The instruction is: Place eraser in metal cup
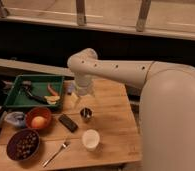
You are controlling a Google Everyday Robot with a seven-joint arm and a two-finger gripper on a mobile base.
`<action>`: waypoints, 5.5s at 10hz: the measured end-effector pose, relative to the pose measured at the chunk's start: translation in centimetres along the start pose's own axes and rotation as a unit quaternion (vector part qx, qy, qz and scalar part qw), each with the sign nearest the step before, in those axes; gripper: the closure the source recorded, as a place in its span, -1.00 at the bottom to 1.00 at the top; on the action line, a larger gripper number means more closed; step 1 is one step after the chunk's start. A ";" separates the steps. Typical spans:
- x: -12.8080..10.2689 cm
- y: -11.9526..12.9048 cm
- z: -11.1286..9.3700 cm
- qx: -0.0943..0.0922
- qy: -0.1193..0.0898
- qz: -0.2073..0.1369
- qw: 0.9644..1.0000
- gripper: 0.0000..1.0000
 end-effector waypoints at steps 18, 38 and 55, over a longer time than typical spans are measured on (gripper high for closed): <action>-7.0 8.3 7.0 0.025 0.076 -0.150 0.985 -0.57; -7.6 8.6 14.4 0.021 0.154 -0.134 0.979 -0.57; -7.4 7.9 16.2 0.057 0.248 -0.105 0.961 1.00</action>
